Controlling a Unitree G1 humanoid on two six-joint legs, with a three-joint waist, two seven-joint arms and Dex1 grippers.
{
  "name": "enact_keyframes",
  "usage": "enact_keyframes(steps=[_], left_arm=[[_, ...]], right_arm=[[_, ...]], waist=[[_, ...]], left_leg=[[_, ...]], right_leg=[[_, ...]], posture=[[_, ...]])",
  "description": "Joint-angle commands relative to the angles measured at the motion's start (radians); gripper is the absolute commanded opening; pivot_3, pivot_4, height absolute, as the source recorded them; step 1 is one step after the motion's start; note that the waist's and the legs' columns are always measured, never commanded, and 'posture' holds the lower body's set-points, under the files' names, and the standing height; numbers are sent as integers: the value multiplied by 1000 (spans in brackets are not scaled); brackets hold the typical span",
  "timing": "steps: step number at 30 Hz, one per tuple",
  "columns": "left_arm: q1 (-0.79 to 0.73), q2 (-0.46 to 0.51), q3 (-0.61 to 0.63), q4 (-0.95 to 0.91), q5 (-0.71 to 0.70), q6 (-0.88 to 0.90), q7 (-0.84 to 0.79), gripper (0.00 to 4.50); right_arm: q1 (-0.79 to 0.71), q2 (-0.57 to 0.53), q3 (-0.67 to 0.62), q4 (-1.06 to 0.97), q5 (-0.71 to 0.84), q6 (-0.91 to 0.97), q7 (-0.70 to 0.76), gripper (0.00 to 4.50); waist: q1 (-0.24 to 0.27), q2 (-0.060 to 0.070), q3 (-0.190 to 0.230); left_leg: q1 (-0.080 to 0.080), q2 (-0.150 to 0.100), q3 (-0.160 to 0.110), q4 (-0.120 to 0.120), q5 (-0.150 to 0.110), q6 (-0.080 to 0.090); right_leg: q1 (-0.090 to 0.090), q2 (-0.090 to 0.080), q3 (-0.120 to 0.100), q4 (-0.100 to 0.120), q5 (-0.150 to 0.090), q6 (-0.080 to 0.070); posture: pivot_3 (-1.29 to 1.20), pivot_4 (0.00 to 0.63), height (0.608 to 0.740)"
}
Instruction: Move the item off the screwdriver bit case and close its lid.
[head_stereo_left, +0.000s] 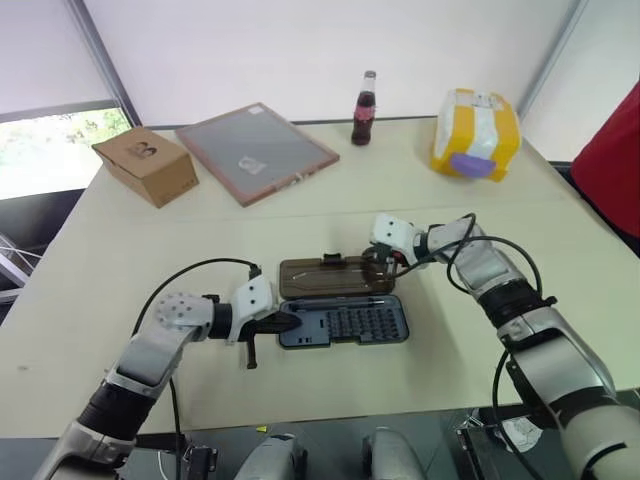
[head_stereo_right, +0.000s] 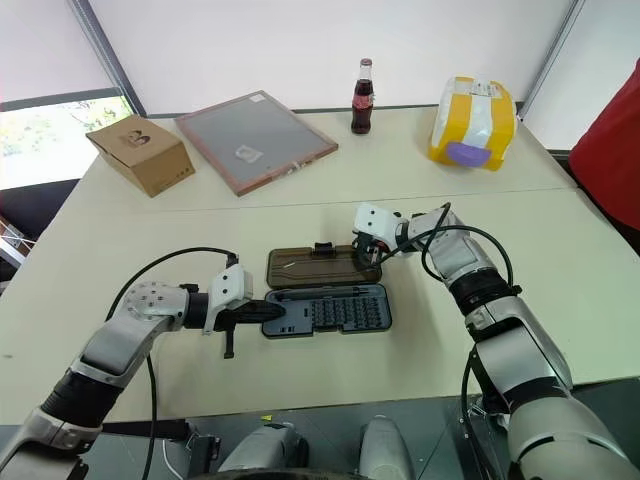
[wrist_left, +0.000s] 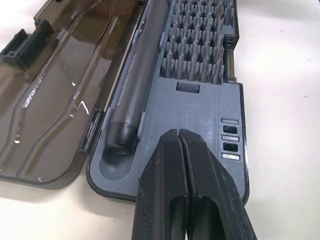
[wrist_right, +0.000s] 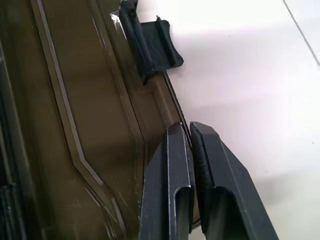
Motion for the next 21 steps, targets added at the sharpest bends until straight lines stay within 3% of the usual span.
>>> enact_keyframes(steps=[1, 7, 10, 16, 21], left_arm=[[25, 9, -32, 29, 18, 29, 9, 0], [10, -6, -49, 48, 20, 22, 11, 0], [10, -4, -52, 48, 19, 20, 8, 0], [11, 20, -62, 48, 33, 0, -5, 0], [19, 29, -66, 42, 33, -9, -1, 0]], right_arm=[[33, -7, -13, 38, -45, -12, -38, 126], [32, 29, -81, 54, 16, 61, -24, 126], [2, 47, -95, 105, 6, 68, -33, 1059], [-76, 88, -70, 248, -36, 53, 5, 4065], [-136, 124, -39, 367, -73, 39, 90, 4065]], waist=[[-1, 0, 0], [1, 1, 0], [2, 3, 1], [-9, 8, 0], [-15, 10, -1]], left_leg=[[0, 0, 0, 0, 0, 0], [-1, 0, 0, 0, 0, 0], [-1, 1, 0, 0, 0, 0], [-2, 1, 0, -4, 0, 0], [-2, 2, 0, -6, 0, 0]], right_leg=[[0, 0, 0, 0, 0, 0], [0, 0, 1, -1, 0, 0], [1, 2, 2, -4, 0, 0], [0, 2, 2, -5, 0, 0], [0, 2, 3, -6, 0, 0]], posture=[[0, 150, 740], [0, 150, 740], [0, 150, 740], [0, 150, 740], [0, 150, 740]])
